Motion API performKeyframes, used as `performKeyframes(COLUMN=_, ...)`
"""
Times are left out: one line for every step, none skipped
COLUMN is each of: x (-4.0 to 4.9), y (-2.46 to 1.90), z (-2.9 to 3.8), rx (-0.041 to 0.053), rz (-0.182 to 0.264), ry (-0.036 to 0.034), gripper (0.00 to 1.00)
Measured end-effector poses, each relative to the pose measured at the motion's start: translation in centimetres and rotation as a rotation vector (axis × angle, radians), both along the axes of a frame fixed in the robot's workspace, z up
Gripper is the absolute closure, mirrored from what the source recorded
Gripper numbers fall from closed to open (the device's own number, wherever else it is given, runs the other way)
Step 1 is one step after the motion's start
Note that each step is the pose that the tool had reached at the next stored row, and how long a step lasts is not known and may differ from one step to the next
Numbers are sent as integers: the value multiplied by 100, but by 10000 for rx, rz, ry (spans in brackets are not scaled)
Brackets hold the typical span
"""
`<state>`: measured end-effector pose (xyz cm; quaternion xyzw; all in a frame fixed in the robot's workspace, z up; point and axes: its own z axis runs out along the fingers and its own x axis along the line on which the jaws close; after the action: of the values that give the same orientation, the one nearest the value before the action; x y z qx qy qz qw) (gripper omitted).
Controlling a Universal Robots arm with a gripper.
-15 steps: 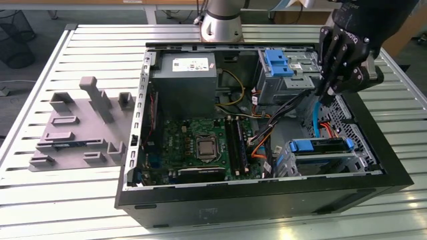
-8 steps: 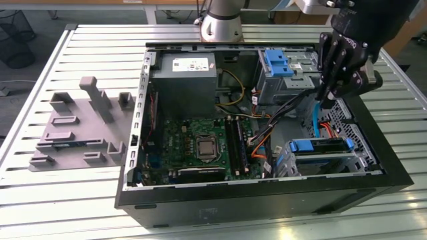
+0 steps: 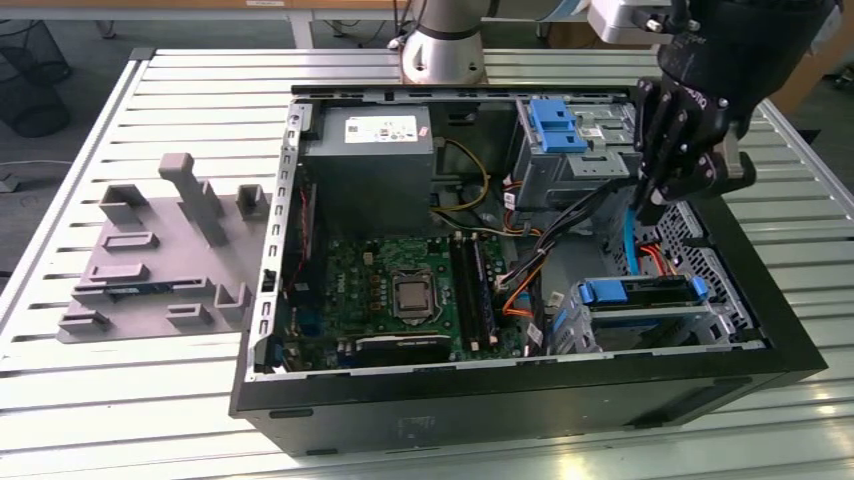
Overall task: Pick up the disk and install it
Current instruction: 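Insert the second disk wire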
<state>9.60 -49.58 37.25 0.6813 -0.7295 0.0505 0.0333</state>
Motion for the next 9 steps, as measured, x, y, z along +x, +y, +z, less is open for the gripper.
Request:
performKeyframes(x=1, y=-1, z=-6, rx=22, rz=0, ry=0, gripper=83)
performKeyframes(x=1, y=-1, z=-14, rx=37, rz=0, ry=-1, gripper=83)
performKeyframes(x=2, y=-2, z=-22, rx=43, rz=0, ry=-8, gripper=83)
performKeyframes(x=2, y=-8, z=-30, rx=52, rz=1, ry=-23, gripper=83)
performKeyframes(x=2, y=-20, z=-36, rx=74, rz=1, ry=-42, gripper=83)
performKeyframes(x=1, y=-35, z=-42, rx=132, rz=1, ry=-53, gripper=83)
performKeyframes(x=1, y=-53, z=-46, rx=214, rz=-1, ry=-60, gripper=83)
performKeyframes(x=1, y=-72, z=-50, rx=323, rz=-2, ry=-64, gripper=83)
performKeyframes(x=1, y=-90, z=-54, rx=431, rz=-1, ry=-64, gripper=83)
